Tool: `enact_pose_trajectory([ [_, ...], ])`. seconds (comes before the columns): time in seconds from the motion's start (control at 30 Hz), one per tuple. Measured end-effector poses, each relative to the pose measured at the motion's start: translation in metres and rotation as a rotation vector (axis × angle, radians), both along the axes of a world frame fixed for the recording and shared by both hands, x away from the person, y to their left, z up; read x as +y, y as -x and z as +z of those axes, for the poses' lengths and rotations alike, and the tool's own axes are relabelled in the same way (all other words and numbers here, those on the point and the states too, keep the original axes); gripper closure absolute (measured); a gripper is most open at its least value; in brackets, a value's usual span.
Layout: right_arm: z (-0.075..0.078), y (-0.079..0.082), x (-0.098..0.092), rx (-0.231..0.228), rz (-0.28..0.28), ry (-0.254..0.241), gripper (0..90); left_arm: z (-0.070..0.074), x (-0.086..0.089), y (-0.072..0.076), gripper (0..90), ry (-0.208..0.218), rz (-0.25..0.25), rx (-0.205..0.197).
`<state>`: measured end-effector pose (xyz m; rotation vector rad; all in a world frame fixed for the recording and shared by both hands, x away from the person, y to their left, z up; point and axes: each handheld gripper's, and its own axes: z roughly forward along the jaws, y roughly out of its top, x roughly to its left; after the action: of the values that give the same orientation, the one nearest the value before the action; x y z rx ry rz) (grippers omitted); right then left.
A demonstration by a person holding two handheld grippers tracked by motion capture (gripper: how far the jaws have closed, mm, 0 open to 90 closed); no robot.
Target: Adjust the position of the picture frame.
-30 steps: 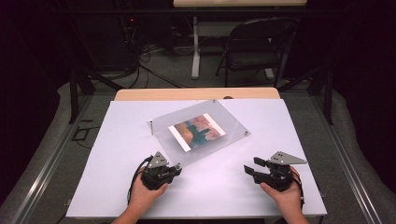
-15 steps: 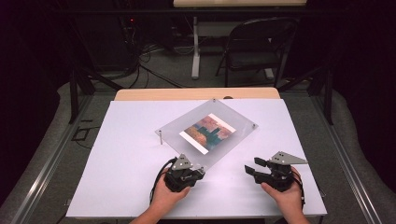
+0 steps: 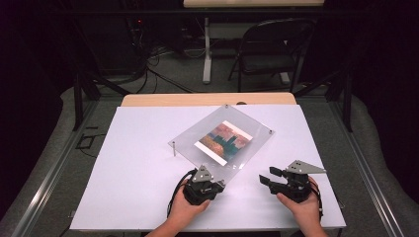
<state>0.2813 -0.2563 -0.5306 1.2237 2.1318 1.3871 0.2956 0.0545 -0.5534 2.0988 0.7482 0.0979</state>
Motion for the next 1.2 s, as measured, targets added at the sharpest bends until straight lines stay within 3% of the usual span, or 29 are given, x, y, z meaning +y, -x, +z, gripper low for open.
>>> enact_pose_trajectory([
  [0.3,0.0,0.0,-0.001,-0.001,-0.001,-0.001,43.9,0.002,0.009,0.002,73.3,0.011,-0.001,0.036],
  [0.63,0.001,0.001,-0.001,0.001,0.0,-0.001,43.8,0.014,0.04,0.009,62.5,0.027,0.027,0.036],
  [0.9,0.0,0.0,-0.001,0.0,-0.005,-0.004,43.5,0.023,0.072,0.003,56.0,0.017,0.109,0.007],
  [0.97,-0.001,0.0,-0.001,0.002,-0.006,-0.007,43.5,0.023,0.087,-0.002,56.1,0.007,0.16,-0.004],
  [1.2,-0.001,0.0,-0.001,0.003,-0.007,-0.007,43.5,0.022,0.116,-0.016,56.3,-0.004,0.256,-0.013],
])
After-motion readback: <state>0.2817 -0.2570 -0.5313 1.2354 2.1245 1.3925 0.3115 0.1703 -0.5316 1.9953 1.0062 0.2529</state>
